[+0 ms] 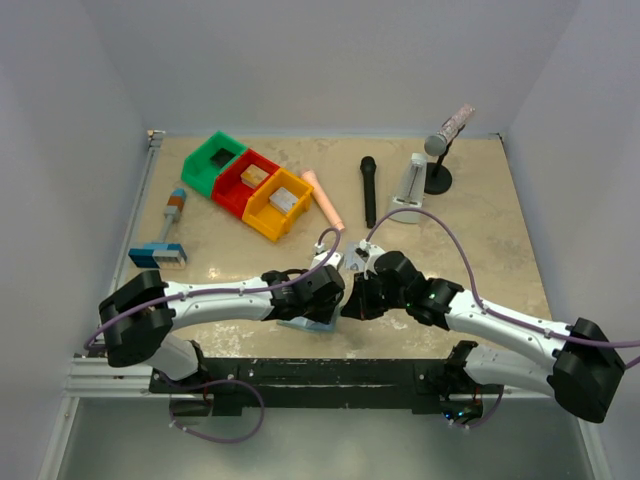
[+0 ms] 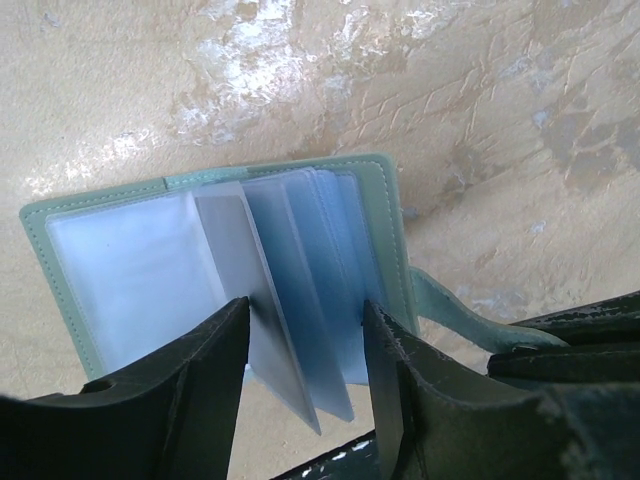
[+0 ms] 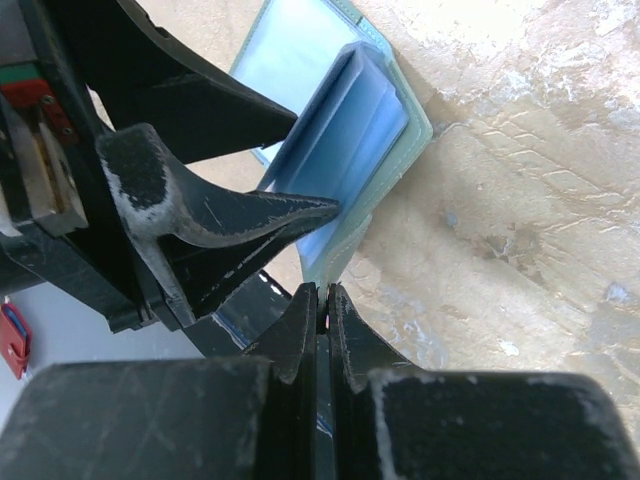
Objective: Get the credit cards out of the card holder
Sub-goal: Remove the credit card from the card holder.
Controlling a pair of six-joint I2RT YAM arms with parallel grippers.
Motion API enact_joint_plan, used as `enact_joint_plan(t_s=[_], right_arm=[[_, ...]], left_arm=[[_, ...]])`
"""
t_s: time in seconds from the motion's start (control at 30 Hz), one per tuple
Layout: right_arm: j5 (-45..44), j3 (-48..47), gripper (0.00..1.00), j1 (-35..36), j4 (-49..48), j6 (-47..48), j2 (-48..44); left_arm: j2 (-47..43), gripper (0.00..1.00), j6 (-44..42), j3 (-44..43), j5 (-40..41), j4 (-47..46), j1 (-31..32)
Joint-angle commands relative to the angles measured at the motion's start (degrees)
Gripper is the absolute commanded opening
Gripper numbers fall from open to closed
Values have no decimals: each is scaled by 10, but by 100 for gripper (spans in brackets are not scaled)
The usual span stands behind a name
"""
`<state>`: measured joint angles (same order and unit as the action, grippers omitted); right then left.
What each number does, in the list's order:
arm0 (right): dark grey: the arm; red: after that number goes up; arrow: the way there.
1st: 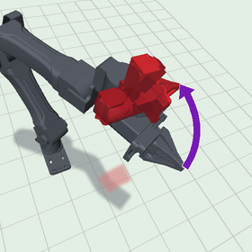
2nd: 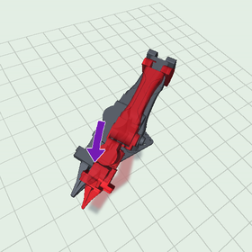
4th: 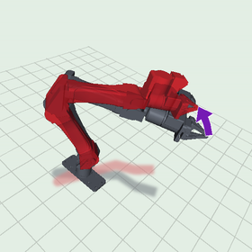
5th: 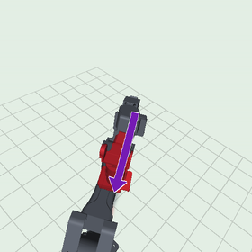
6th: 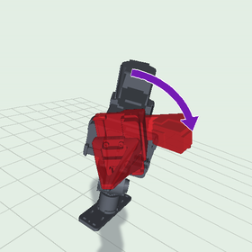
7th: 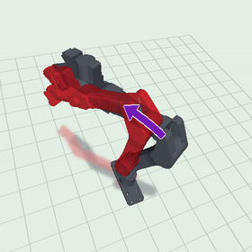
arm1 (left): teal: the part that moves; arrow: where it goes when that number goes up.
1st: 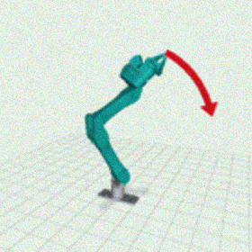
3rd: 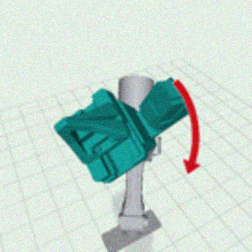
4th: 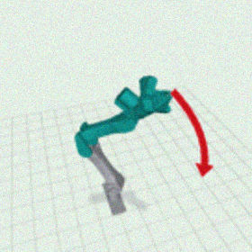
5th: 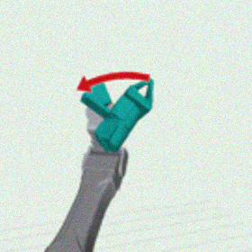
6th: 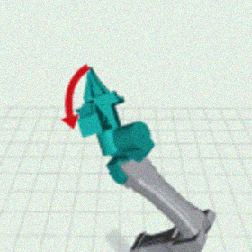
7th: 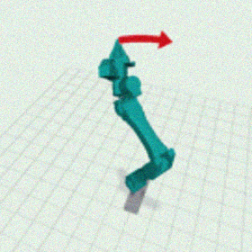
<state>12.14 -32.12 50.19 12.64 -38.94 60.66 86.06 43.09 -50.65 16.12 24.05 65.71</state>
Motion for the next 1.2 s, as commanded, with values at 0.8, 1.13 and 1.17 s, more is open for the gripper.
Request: enact_joint_plan(t_s=[0.8,1.13,1.17], right_arm=[[0,-8,0,3,-11,6,-9],[-2,-12,0,3,-9,9,-5],[-2,-13,0,3,-10,9,-4]], left_arm=[[-39,56,-4,0,19,1,2],[-61,56,-27,6,-29,-33,2],[-62,56,-28,6,-35,-36,2]])
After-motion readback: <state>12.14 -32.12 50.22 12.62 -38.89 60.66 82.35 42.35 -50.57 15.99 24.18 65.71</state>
